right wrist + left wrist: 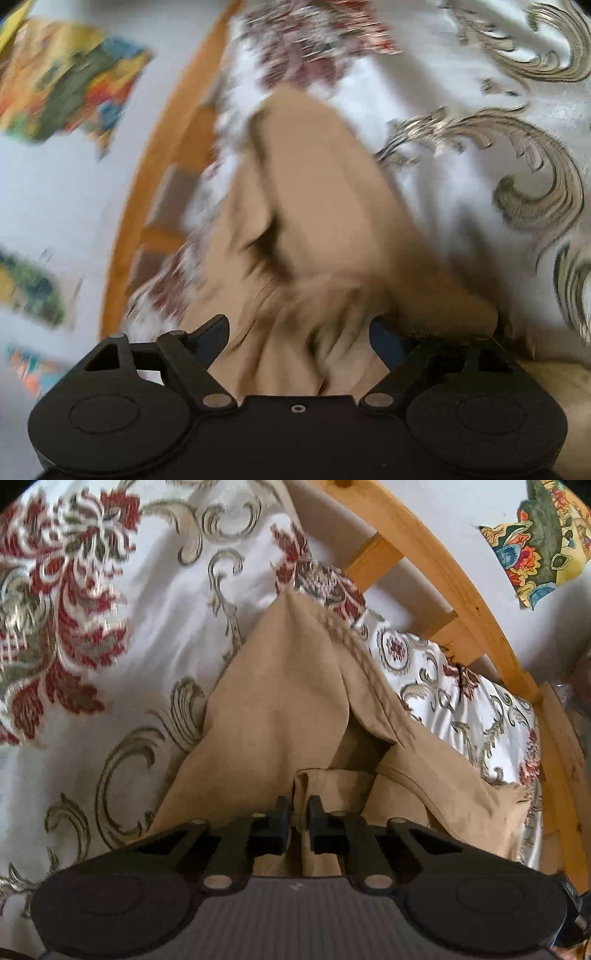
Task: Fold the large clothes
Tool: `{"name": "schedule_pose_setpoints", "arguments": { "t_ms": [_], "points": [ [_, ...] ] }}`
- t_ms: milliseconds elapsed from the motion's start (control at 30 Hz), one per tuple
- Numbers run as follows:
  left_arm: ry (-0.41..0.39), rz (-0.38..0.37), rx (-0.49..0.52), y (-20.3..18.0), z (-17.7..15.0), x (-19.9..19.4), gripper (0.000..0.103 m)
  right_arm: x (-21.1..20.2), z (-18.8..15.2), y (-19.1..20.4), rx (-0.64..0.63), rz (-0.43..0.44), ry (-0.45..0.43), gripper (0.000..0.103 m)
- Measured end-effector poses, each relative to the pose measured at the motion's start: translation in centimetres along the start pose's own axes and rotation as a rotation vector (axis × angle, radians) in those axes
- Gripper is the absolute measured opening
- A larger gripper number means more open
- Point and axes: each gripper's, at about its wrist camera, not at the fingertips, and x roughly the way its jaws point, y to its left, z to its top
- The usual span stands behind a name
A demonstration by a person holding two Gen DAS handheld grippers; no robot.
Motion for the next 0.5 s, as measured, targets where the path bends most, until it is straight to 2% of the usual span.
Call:
{"name": "schedule_pose_setpoints", "arguments": {
  "t_ms": [33, 67, 133, 200, 267, 333, 367, 433, 500],
  "points": [
    [-0.032, 0.000, 0.007, -0.3, -0.2, -0.5, 0.008, 0.4, 0.3, 0.7, -0.044, -0.019, -0.016, 0.033],
    [-0.065, -0.016, 0.025, -0.6, -0.5, -1.2, 0.007, 0.7, 0.3, 1.6, -0.104, -0.041, -0.031, 0.018],
    [-0.138, -0.025, 0.124, -2.0, -1.4, -2.6, 0.007, 0.2, -0.4, 4.1, -0.289, -0.010, -0.115, 0.015],
    [-0.179, 0.022, 0.220, -3.0, -2.3, -2.8, 0.007, -0.6, -2.2, 6.7, -0.584, -0.028, -0.225, 0.013],
    [-0.185, 0.065, 0.244, -2.9, -2.4, -1.9, 0.007, -0.2, -3.4, 7.1, -0.747, -0.061, -0.252, 0.012],
    [-0.144, 0.086, 0.194, -2.1, -2.2, -0.4, 0.007, 1.5, -3.8, 5.8, -0.815, -0.173, -0.229, 0.011],
    [-0.132, 0.079, 0.164, -1.6, -2.2, 0.1, 0.008, 1.9, -3.9, 4.9, -0.807, -0.213, -0.215, 0.011],
    [-0.127, 0.067, 0.146, -1.4, -2.0, -0.3, 0.013, 1.1, -4.6, 3.2, -0.809, -0.218, -0.225, 0.014],
    [-0.141, 0.083, 0.172, -1.5, -2.2, -1.3, 0.025, -0.3, -5.3, 3.1, -0.862, -0.227, -0.235, 0.025]
  ]
}}
